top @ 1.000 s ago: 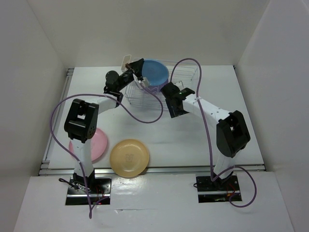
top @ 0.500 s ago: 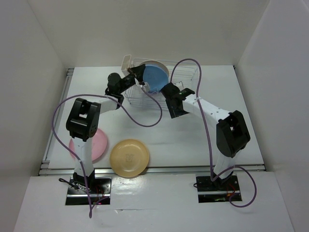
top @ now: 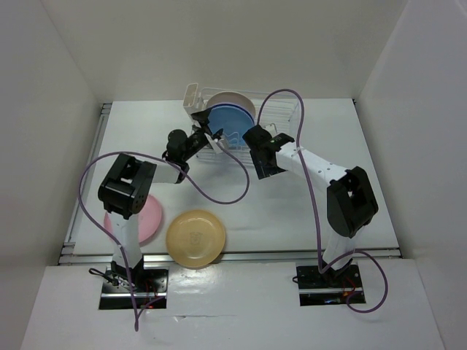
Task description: Load the plates into the dish rack
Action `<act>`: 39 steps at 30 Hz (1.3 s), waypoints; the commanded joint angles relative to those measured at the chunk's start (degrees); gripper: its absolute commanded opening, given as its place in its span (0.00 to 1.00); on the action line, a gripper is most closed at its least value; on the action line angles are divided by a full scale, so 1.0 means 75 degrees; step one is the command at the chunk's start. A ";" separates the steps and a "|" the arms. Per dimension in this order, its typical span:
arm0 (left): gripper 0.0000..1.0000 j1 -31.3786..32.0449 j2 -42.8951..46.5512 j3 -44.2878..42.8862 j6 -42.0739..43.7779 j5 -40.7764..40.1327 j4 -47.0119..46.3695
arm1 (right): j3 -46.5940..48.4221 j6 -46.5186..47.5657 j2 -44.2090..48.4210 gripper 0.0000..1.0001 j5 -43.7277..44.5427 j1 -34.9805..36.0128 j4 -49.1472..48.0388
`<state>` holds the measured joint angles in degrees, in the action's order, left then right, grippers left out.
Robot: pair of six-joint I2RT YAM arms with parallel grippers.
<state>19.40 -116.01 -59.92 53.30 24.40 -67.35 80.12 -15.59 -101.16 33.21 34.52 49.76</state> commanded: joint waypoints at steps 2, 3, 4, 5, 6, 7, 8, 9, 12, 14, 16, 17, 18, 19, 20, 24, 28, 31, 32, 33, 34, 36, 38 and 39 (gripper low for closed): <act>1.00 0.0120 0.0746 0.0185 -0.1048 -0.0803 0.0201 | 0.0064 -0.0100 0.0129 1.00 0.0013 0.0061 -0.0072; 1.00 0.0121 0.0853 0.0254 -0.1048 -0.1060 0.0284 | -0.0006 -0.0100 0.0210 1.00 0.0083 0.0061 -0.0141; 1.00 0.0121 0.0982 0.0255 -0.1210 -0.1225 0.0355 | -0.0006 -0.0100 0.0211 1.00 0.0083 0.0061 -0.0142; 1.00 0.0202 0.1238 0.0255 -0.1212 -0.1447 0.0576 | -0.0006 -0.0100 0.0211 1.00 0.0165 0.0061 -0.0142; 1.00 0.0272 0.1392 0.0255 -0.1340 -0.1971 0.0822 | 0.0086 -0.0100 0.0211 1.00 0.0166 0.0061 -0.0142; 1.00 0.0273 0.1556 0.0185 -0.1434 -0.2243 0.1172 | 0.0087 -0.0100 0.0211 1.00 0.0235 0.0061 -0.0142; 1.00 0.0366 0.1743 -0.0036 -0.1435 -0.2490 0.1663 | 0.0157 -0.0100 0.0211 1.00 0.0329 0.0061 -0.0142; 1.00 0.0367 0.2093 -0.0142 -0.1655 -0.2805 0.2387 | 0.0227 -0.0100 0.0281 1.00 0.0330 0.0061 -0.0142; 1.00 0.0367 0.2692 -0.0143 -0.2194 -0.3228 0.2862 | 0.0228 -0.0100 0.0282 1.00 0.0505 0.0061 -0.0142; 1.00 0.0367 0.3313 -0.0399 -0.2909 -0.3428 0.3843 | 0.0147 -0.0100 0.0375 1.00 0.0505 0.0061 -0.0224; 1.00 0.0367 0.3560 -0.0774 -0.3412 -0.3907 0.4792 | 0.0064 -0.0100 0.0457 1.00 0.0505 0.0061 -0.0224; 1.00 0.0367 0.3631 -0.1298 -0.3914 -0.3980 0.6131 | 0.0064 -0.0031 0.0527 1.00 0.0505 0.0061 -0.0294; 1.00 0.0297 0.3631 -0.1594 -0.4209 -0.3980 0.6910 | 0.0064 -0.0030 0.0528 1.00 0.0505 0.0061 -0.0294; 1.00 0.0030 0.3631 -0.1887 -0.4572 -0.3423 0.7730 | 0.0064 -0.0030 0.0528 1.00 0.0505 0.0061 -0.0294; 1.00 -0.0136 0.3539 -0.2179 -0.5213 -0.3023 0.8573 | 0.0064 0.0040 0.0621 1.00 0.0436 0.0061 -0.0376; 1.00 -0.0909 0.3513 -0.2560 -0.6706 -0.2153 1.1110 | 0.0204 0.0040 0.0621 1.00 0.0505 0.0061 -0.0376; 1.00 -0.2103 0.4134 -0.1482 -0.7410 -0.0856 1.1909 | 0.0123 0.0040 0.0692 1.00 0.0505 0.0061 -0.0459; 0.89 -0.3042 0.4673 -0.1024 -0.7913 -0.0077 1.2494 | -0.0099 0.0040 0.0996 1.00 0.0505 0.0061 -0.0598; 0.79 -0.3310 0.4674 -0.1022 -0.8077 -0.0148 1.3099 | -0.0170 0.0040 0.1136 1.00 0.0505 0.0061 -0.0599; 0.79 -0.3452 0.4674 -0.1022 -0.8149 -0.0218 1.3488 | -0.0240 0.0040 0.1137 1.00 0.0505 0.0061 -0.0692; 0.79 -0.3604 0.4570 -0.0953 -0.8149 -0.0219 1.3805 | -0.0334 0.0040 0.1241 1.00 0.0505 0.0061 -0.0693; 0.90 -0.3852 0.4731 -0.0672 -0.8312 -0.0673 1.3996 | -0.0335 0.0111 0.1336 1.00 0.0343 0.0061 -0.0763; 0.95 -0.4097 0.4733 -0.0554 -0.8500 -0.1420 1.4310 | -0.0335 0.0111 0.1407 1.00 0.0271 0.0061 -0.0763; 0.96 -0.4191 0.4663 -0.0554 -0.8768 -0.1750 1.4626 | -0.0335 0.0111 0.1476 1.00 0.0201 0.0061 -0.0763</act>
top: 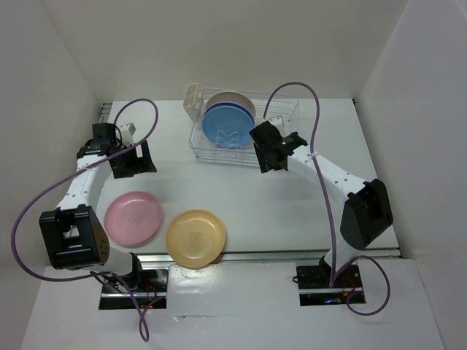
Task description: Load the plates into the dish rack
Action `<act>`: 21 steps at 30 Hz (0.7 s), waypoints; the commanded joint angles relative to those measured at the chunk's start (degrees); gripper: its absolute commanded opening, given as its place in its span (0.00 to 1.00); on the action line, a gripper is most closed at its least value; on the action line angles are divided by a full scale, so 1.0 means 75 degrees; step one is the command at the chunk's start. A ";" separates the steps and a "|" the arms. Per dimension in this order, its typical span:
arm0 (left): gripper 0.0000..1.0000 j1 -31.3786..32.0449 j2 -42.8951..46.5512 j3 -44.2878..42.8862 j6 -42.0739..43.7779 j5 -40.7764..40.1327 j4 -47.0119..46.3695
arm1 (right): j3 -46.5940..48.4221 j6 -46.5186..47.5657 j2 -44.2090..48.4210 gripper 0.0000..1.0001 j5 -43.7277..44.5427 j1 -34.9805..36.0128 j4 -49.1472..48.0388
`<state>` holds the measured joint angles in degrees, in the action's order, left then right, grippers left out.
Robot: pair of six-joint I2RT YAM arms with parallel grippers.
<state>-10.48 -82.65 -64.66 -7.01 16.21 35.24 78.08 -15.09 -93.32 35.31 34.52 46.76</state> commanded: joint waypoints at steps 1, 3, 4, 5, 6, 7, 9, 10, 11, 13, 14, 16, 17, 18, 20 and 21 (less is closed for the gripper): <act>0.96 -0.0301 0.0146 -0.0002 -0.0823 -0.0916 0.1344 | -0.0064 0.0044 0.0431 1.00 -0.0079 0.0061 -0.0364; 0.99 -0.0384 0.0064 -0.0003 -0.1312 -0.2074 0.1662 | -0.0134 0.0044 0.0500 1.00 -0.0079 0.0061 -0.0434; 0.99 -0.0453 0.0063 0.0090 -0.1397 -0.2427 0.1757 | -0.0134 0.0044 0.0501 1.00 -0.0079 0.0061 -0.0434; 0.97 -0.0454 -0.0018 0.0183 -0.1560 -0.2906 0.1885 | -0.0134 0.0044 0.0594 1.00 -0.0149 0.0061 -0.0434; 0.95 -0.0454 -0.0019 0.0184 -0.1782 -0.3851 0.1956 | -0.0203 0.0044 0.0595 1.00 -0.0149 0.0061 -0.0434; 0.94 -0.0454 -0.0135 0.0184 -0.1982 -0.4359 0.1957 | -0.0204 0.0044 0.0676 1.00 -0.0149 0.0061 -0.0504; 0.94 -0.0372 -0.0380 0.0255 -0.2311 -0.5797 0.1957 | -0.0298 0.0044 0.0747 1.00 -0.0243 0.0061 -0.0505; 0.94 -0.0372 -0.0498 0.0255 -0.2614 -0.6014 0.2096 | -0.0298 0.0044 0.0852 1.00 -0.0243 0.0061 -0.0574; 0.96 -0.0372 -0.0627 0.0255 -0.2756 -0.6086 0.2167 | -0.0368 0.0044 0.0853 1.00 -0.0324 0.0061 -0.0575; 0.97 -0.0465 -0.0920 0.0347 -0.2839 -0.5727 0.2168 | -0.0439 0.0044 0.1004 1.00 -0.0325 0.0061 -0.0575; 0.97 -0.0466 -0.1223 0.0348 -0.2839 -0.5607 0.2168 | -0.0439 0.0044 0.1005 1.00 -0.0325 0.0061 -0.0645; 0.97 -0.0466 -0.1320 0.0489 -0.2595 -0.5036 0.1994 | -0.0509 0.0044 0.1075 1.00 -0.0325 0.0061 -0.0645; 0.97 -0.0466 -0.1401 0.0605 -0.2361 -0.4858 0.1899 | -0.0590 0.0044 0.1075 1.00 -0.0325 0.0061 -0.0645; 0.98 -0.0536 -0.1402 0.0676 -0.2197 -0.4671 0.1620 | -0.0591 0.0044 0.1075 1.00 -0.0256 0.0061 -0.0645; 0.98 -0.0536 -0.1507 0.0677 -0.1904 -0.4087 0.1513 | -0.0673 0.0044 0.1145 1.00 -0.0185 0.0061 -0.0645; 0.98 -0.0536 -0.1635 0.0677 -0.1832 -0.3932 0.1442 | -0.0673 0.0044 0.1146 1.00 -0.0185 0.0061 -0.0715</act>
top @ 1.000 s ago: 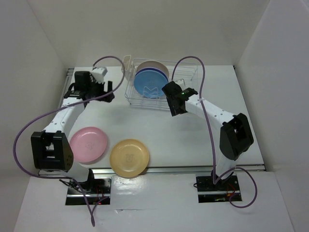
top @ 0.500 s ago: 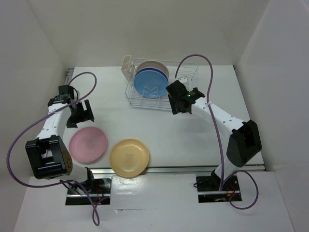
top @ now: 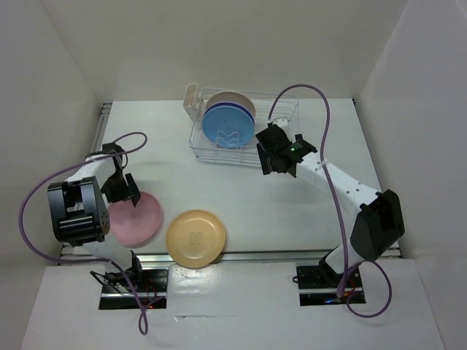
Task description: Load the plates into the dish rack
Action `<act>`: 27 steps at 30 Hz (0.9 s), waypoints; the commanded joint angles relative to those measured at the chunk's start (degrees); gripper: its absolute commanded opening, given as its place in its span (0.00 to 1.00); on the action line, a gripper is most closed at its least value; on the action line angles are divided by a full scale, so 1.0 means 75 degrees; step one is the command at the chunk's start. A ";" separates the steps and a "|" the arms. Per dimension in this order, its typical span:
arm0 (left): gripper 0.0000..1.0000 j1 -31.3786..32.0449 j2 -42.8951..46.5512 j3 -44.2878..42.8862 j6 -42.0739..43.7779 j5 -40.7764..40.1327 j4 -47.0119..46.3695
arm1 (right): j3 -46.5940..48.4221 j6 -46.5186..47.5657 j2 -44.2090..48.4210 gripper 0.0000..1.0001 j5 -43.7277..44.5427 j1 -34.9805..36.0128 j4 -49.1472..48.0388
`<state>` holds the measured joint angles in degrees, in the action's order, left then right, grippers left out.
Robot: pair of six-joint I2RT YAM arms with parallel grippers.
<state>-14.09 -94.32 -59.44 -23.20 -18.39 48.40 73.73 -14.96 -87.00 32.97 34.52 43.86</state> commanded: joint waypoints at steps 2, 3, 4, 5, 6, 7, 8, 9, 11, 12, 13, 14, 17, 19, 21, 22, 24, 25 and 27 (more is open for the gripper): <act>0.98 -0.0055 -0.0406 -0.0020 0.0468 0.1067 -0.0430 | -0.0163 0.0026 0.0303 1.00 0.0127 0.0061 -0.0328; 0.98 -0.0055 -0.0559 -0.0020 0.0468 0.1070 -0.0511 | -0.0163 0.0026 0.0303 1.00 0.0127 0.0061 -0.0328; 0.97 -0.0125 -0.0885 -0.0113 0.0538 0.1209 -0.0593 | -0.0163 0.0026 0.0303 1.00 0.0127 0.0061 -0.0328; 0.97 -0.0126 -0.1028 -0.0207 0.0539 0.1396 -0.0594 | -0.0233 0.0026 0.0303 1.00 0.0127 0.0061 -0.0328; 0.97 -0.0126 -0.1133 -0.0207 0.0608 0.1502 -0.0675 | -0.0234 0.0026 0.0303 1.00 0.0127 0.0061 -0.0328; 0.97 -0.0126 -0.1227 -0.0277 0.0679 0.1631 -0.0769 | -0.0234 0.0026 0.0303 1.00 0.0220 0.0061 -0.0328; 0.96 -0.0126 -0.1309 -0.0278 0.0679 0.1725 -0.0979 | -0.0234 0.0026 0.0303 1.00 0.0221 0.0061 -0.0328; 0.94 -0.0126 -0.1426 -0.0278 0.0761 0.1807 -0.1109 | -0.0234 0.0026 0.0303 1.00 0.0221 0.0061 -0.0328; 0.91 -0.0126 -0.1579 -0.0278 0.0831 0.1994 -0.1297 | -0.0234 0.0026 0.0303 1.00 0.0291 0.0061 -0.0328; 0.84 -0.0126 -0.1649 -0.0278 0.0913 0.2309 -0.1437 | -0.0234 0.0026 0.0303 1.00 0.0291 -0.0009 -0.0328; 0.76 -0.0126 -0.1731 -0.0382 0.0914 0.2451 -0.1508 | -0.0234 0.0026 0.0303 1.00 0.0373 -0.0009 -0.0328; 0.68 -0.0126 -0.1732 -0.0488 0.1007 0.2592 -0.1508 | -0.0234 0.0026 0.0303 1.00 0.0373 -0.0009 -0.0328; 0.53 -0.0126 -0.1895 -0.0804 0.1008 0.2430 -0.1614 | -0.0234 0.0026 0.0303 1.00 0.0373 -0.0009 -0.0328; 0.53 -0.0208 -0.1966 -0.0968 0.1008 0.2429 -0.1614 | -0.0234 0.0026 0.0303 1.00 0.0373 -0.0009 -0.0328; 0.53 -0.0208 -0.2072 -0.1144 0.1008 0.2429 -0.1543 | -0.0234 -0.0044 0.0233 1.00 0.0373 -0.0009 -0.0328; 0.53 -0.0208 -0.2072 -0.1145 0.1008 0.2603 -0.1625 | -0.0234 -0.0044 0.0233 1.00 0.0373 -0.0009 -0.0328; 0.53 -0.0277 -0.1968 -0.1145 0.1008 0.2605 -0.1986 | -0.0234 -0.0044 0.0151 1.00 0.0373 -0.0009 -0.0328; 0.53 -0.0278 -0.1966 -0.1145 0.1008 0.2605 -0.2128 | -0.0234 -0.0044 0.0151 1.00 0.0292 -0.0009 -0.0328; 0.54 -0.0278 -0.1966 -0.1261 0.1008 0.2605 -0.2223 | -0.0304 -0.0044 0.0151 1.00 0.0198 -0.0009 -0.0328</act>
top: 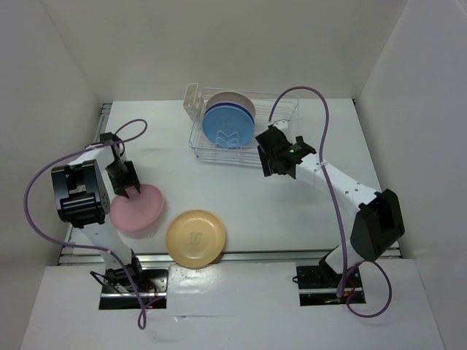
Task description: Load the plates into the dish rack
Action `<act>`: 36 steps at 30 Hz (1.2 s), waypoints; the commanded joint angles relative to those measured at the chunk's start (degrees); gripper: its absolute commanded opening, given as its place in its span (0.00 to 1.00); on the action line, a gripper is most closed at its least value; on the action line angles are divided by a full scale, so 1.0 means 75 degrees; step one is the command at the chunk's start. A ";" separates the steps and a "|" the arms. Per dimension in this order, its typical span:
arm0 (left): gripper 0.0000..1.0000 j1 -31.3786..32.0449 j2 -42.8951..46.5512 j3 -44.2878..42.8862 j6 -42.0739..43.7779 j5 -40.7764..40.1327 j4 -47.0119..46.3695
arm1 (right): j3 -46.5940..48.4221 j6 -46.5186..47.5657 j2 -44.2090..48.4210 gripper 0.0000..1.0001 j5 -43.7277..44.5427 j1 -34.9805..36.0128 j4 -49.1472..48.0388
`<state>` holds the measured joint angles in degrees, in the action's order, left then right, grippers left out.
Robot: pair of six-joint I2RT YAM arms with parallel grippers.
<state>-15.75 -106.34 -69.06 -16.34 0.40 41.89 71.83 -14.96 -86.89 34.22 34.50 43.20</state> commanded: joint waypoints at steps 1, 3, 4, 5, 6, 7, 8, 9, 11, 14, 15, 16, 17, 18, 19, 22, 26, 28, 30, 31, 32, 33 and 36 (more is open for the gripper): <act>0.56 -0.0057 -0.0514 -0.0073 0.0092 -0.0284 -0.1355 | -0.0050 -0.0044 0.0136 1.00 0.0031 -0.0006 -0.0241; 0.56 -0.0057 -0.0598 -0.0214 0.0011 -0.0603 -0.1355 | -0.0050 -0.0044 0.0136 1.00 0.0031 -0.0006 -0.0323; 0.57 -0.0057 -0.0679 -0.0330 0.0010 -0.0825 -0.1506 | -0.0050 -0.0044 0.0136 1.00 0.0031 -0.0006 -0.0323; 0.57 -0.0057 -0.0680 -0.0401 0.0010 -0.0827 -0.1611 | -0.0050 -0.0044 0.0067 1.00 0.0031 -0.0006 -0.0323; 0.57 -0.0057 -0.0564 -0.0402 -0.0059 -0.0932 -0.1763 | -0.0050 -0.0044 0.0066 1.00 0.0031 -0.0006 -0.0323; 0.57 -0.0057 -0.0470 -0.0402 -0.0060 -0.0933 -0.1950 | -0.0050 -0.0044 0.0066 1.00 0.0031 -0.0006 -0.0323; 0.57 -0.0057 -0.0388 -0.0471 -0.0060 -0.0933 -0.2300 | -0.0120 -0.0044 0.0066 1.00 0.0031 -0.0006 -0.0323; 0.57 -0.0057 -0.0294 -0.0623 -0.0060 -0.0933 -0.2466 | -0.0121 -0.0044 0.0066 1.00 0.0031 -0.0006 -0.0404; 0.57 0.0014 -0.0293 -0.0869 -0.0060 -0.0852 -0.2725 | -0.0121 -0.0044 -0.0004 1.00 0.0031 -0.0006 -0.0405; 0.57 0.0014 -0.0644 -0.1654 -0.0142 -0.0641 -0.2972 | -0.0121 -0.0044 -0.0074 1.00 -0.0108 -0.0006 -0.0475; 0.57 0.0083 -0.0831 -0.2073 -0.0142 -0.0640 -0.3181 | -0.0051 -0.0044 -0.0075 1.00 -0.0109 -0.0006 -0.0475; 0.57 0.0084 -0.0832 -0.2263 -0.0212 -0.0535 -0.3287 | -0.0050 -0.0044 -0.0156 1.00 -0.0109 -0.0006 -0.0475; 0.57 0.0154 -0.0948 -0.2439 -0.0212 -0.0384 -0.3381 | -0.0050 -0.0044 -0.0157 1.00 -0.0109 -0.0006 -0.0475; 0.57 0.0154 -0.0950 -0.2812 -0.0212 -0.0243 -0.3382 | 0.0031 -0.0044 -0.0157 1.00 -0.0109 -0.0006 -0.0475; 0.57 0.0247 -0.1135 -0.3025 -0.0212 -0.0172 -0.3452 | 0.0032 -0.0044 -0.0157 1.00 -0.0109 -0.0006 -0.0475; 0.58 0.0342 -0.1313 -0.3869 -0.0131 -0.0358 -0.2822 | 0.0032 -0.0044 -0.0157 1.00 -0.0039 -0.0006 -0.0405; 0.70 0.0669 -0.0184 -0.3440 -0.0060 -0.1222 -0.2046 | 0.0032 -0.0044 -0.0086 1.00 0.0183 -0.0006 -0.0335; 1.00 0.0752 0.0768 -0.2110 0.0138 -0.1250 -0.2396 | -0.0050 -0.0044 -0.0086 1.00 0.0254 -0.0006 -0.0334; 1.00 0.0204 0.1612 -0.1517 0.0339 -0.0362 -0.2457 | -0.0132 -0.0044 -0.0004 1.00 0.0127 -0.0006 -0.0405; 1.00 -0.0031 0.1617 -0.1411 0.0339 -0.0150 -0.2305 | -0.0132 -0.0044 -0.0004 1.00 0.0032 -0.0006 -0.0497; 1.00 -0.0462 0.1617 -0.1340 0.0339 0.0015 -0.2118 | -0.0132 -0.0044 -0.0004 1.00 -0.0073 -0.0006 -0.0498; 1.00 -0.0641 0.1547 -0.1339 0.0663 0.0121 -0.1989 | -0.0132 -0.0044 -0.0004 1.00 -0.0074 -0.0006 -0.0603; 1.00 -0.1005 0.1207 -0.1339 0.0842 -0.0439 -0.1812 | -0.0051 -0.0044 -0.0156 1.00 -0.0273 -0.0006 -0.0604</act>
<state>-20.69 -95.31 -79.44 -12.69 -1.52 26.35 70.87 -14.96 -88.12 32.88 34.50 41.34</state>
